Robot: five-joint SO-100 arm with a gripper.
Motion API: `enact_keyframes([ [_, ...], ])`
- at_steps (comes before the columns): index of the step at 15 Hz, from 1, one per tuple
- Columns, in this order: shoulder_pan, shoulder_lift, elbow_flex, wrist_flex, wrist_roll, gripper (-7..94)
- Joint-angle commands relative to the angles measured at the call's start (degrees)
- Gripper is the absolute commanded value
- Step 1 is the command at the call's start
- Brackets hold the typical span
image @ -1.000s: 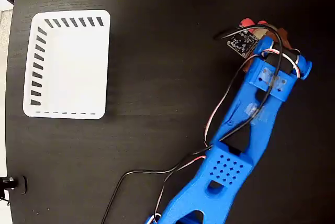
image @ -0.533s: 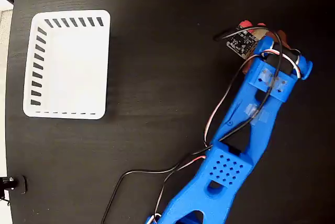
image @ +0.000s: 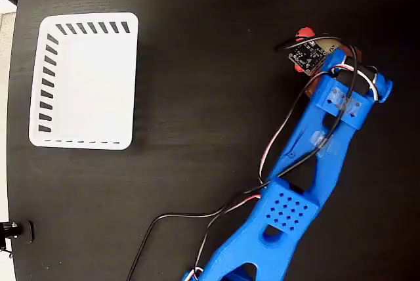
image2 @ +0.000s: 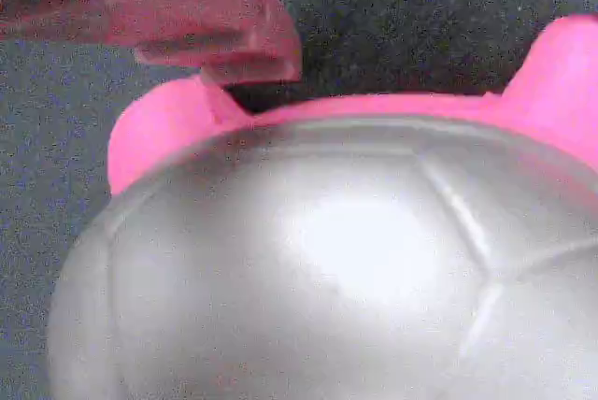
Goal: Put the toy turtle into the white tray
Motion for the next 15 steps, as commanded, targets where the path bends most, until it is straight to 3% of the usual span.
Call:
enact_keyframes([
  [1, 0.18, 2.11, -6.86, 0.09, 0.62, 57],
  [8, -1.67, 2.81, -8.0, 0.35, 0.79, 51],
  [12, -1.41, 2.9, -8.88, 0.53, 0.53, 39],
  [15, -0.7, 3.16, -10.02, 0.26, -0.44, 22],
])
